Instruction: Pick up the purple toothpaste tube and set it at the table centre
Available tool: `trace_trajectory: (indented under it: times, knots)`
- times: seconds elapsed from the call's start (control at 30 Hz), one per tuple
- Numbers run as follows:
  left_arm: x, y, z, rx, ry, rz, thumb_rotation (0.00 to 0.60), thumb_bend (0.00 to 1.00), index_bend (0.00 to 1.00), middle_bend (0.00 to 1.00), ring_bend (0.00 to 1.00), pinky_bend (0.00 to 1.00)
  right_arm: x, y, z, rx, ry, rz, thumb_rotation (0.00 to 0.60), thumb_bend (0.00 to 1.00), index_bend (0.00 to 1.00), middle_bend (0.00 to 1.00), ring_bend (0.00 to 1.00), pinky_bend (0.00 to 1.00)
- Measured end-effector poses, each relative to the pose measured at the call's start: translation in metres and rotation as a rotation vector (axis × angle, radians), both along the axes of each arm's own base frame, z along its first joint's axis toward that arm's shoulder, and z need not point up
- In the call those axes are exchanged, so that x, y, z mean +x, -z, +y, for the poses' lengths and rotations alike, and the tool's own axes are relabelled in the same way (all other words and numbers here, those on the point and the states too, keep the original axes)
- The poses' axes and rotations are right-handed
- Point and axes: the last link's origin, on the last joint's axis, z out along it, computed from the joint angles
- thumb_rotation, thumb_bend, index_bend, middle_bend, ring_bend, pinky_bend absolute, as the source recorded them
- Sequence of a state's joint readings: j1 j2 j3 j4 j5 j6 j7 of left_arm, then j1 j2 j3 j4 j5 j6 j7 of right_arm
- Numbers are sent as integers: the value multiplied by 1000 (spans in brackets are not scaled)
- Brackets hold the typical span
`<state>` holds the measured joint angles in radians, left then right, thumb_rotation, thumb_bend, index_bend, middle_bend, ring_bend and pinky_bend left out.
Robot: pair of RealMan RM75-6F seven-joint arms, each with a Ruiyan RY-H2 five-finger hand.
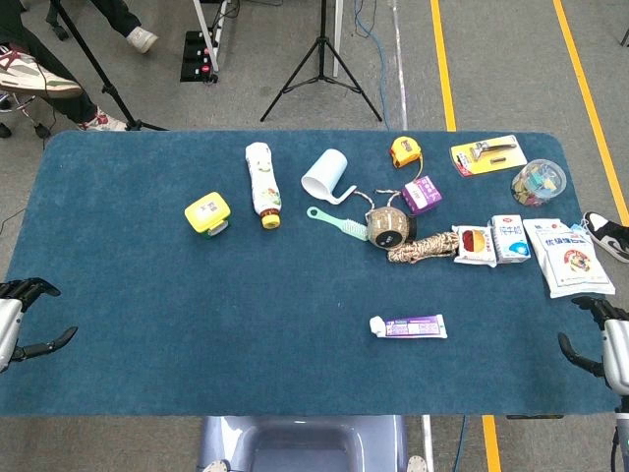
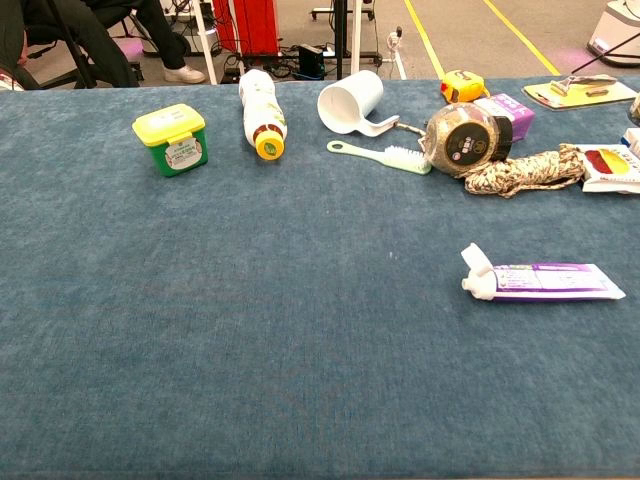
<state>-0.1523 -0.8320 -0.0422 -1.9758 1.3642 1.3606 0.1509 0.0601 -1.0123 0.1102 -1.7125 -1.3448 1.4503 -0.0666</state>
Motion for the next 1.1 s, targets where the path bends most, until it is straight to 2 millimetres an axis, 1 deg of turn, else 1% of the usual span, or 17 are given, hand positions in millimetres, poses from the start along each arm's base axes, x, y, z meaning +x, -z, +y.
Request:
trace_trajectory:
  times: [0.13,0.27,0.53,0.63,0.93,1.1]
  knots:
    - [-1,2,1,-8,-4,1,392,182,333,312,254,240,1,1,0,4,1,-11,491,403,295,348,406,351]
    - [1,-2,4,8,4,1,392,182,333,312,254,240,2,0,1,7,-7,-19,492,403,294,348,406,362]
    - [7,-10,17,23,33,-6,390,182,333,312,252,240,10,6,-2,28,-51,-66,490,403,273,351,411,374]
    - [11,-13,22,28,50,-8,392,182,333,312,252,240,14,12,-6,54,-70,-78,484,404,273,339,411,374]
    - [21,-21,35,39,89,-7,392,182,334,312,251,240,35,35,-25,140,-142,-146,465,403,256,326,410,374]
    - [28,-26,45,46,112,0,393,182,333,312,251,240,46,57,-36,219,-170,-173,462,403,240,313,395,374]
